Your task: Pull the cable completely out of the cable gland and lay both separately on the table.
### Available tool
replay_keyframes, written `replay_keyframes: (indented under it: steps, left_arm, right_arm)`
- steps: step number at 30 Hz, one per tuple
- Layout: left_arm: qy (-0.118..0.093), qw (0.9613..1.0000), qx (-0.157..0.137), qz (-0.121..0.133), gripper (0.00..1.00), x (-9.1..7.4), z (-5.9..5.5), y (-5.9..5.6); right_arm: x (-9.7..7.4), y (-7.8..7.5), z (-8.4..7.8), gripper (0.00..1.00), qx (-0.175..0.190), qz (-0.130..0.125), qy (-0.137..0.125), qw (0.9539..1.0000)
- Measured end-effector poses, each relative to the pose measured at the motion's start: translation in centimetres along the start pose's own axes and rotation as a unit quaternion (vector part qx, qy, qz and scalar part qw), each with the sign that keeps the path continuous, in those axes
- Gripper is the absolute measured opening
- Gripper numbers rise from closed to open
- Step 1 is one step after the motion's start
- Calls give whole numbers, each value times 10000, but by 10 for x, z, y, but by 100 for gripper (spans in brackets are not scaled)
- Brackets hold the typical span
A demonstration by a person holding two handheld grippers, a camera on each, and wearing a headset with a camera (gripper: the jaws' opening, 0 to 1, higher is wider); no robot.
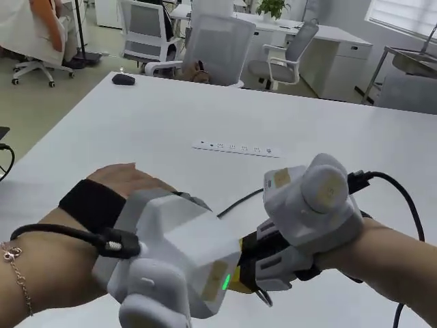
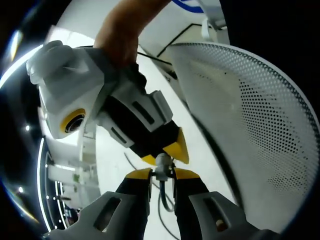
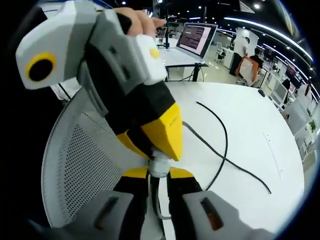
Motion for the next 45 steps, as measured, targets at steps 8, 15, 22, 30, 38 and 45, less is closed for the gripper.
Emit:
replay_keyframes:
  steps: [8, 15, 22, 30, 38, 45]
  left_arm:
    - [101, 9998, 171, -56, 17, 2, -3, 1]
    - [-267, 9929, -1147, -168, 17, 0, -4, -1]
    - [-609, 9720, -2241, -362, 17, 3, -9, -2]
    - [-358, 9757, -2157, -156, 17, 14, -20, -15]
    - [-437, 9564, -2885, -142, 17, 40, -35, -27]
    - [-445, 9531, -2990, -154, 17, 45, -43, -36]
  right_arm:
    - [-2, 2, 7, 13, 21, 5, -83, 10000]
    - [-3, 1, 7, 12, -534, -440, 239, 9973]
    - [-1, 0, 6, 12, -964, -603, 487, 9923]
    - [10, -4, -19, 18, -503, -736, 565, 9944]
    - [34, -20, -47, 3, -180, -1081, 738, 9912]
    - [44, -22, -59, 4, 187, -1233, 501, 9909]
Point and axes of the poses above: the centre of the closed fingertips' face, and the gripper's own axes: x roughly forward along the fingers, y roughly to its left, z roughly out of its top, the point moved 3 cm from there along -x, roughly backward along the fingers
